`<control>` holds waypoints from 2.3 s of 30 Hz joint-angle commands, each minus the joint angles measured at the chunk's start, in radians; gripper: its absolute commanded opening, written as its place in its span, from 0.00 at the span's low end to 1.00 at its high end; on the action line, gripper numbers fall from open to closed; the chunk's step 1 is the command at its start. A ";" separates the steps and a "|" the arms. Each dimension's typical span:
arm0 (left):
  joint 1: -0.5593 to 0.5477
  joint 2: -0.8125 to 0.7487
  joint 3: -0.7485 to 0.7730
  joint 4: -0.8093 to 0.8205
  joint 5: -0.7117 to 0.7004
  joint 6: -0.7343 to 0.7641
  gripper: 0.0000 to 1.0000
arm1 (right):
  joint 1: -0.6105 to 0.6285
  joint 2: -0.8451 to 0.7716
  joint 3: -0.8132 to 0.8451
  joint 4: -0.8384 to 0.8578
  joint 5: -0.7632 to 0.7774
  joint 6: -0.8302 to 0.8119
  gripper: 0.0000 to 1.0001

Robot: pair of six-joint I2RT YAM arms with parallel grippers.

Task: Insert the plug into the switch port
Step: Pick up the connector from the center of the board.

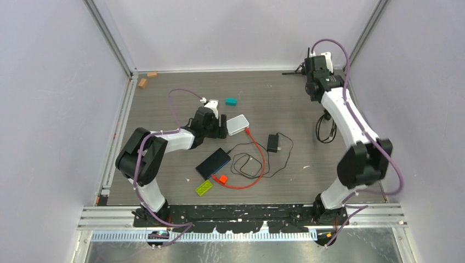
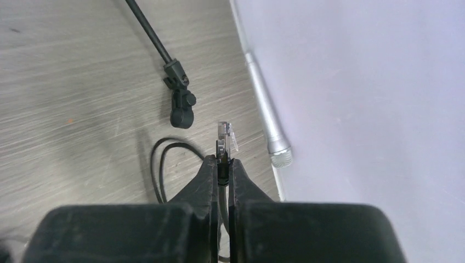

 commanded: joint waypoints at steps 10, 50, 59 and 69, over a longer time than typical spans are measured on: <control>-0.003 -0.016 0.016 0.042 0.030 0.010 0.72 | 0.412 -0.573 -0.106 -0.240 -0.022 0.130 0.00; -0.041 -0.090 -0.067 0.443 0.638 -0.178 0.68 | 0.630 -0.831 -0.863 0.712 -0.996 -0.026 0.01; -0.084 -0.120 -0.078 0.467 0.702 -0.127 0.68 | 0.776 -0.841 -0.875 0.741 -0.904 -0.062 0.00; -0.091 -0.121 -0.115 0.577 0.765 -0.148 0.67 | 0.995 -0.828 -0.877 0.783 -0.579 -0.140 0.01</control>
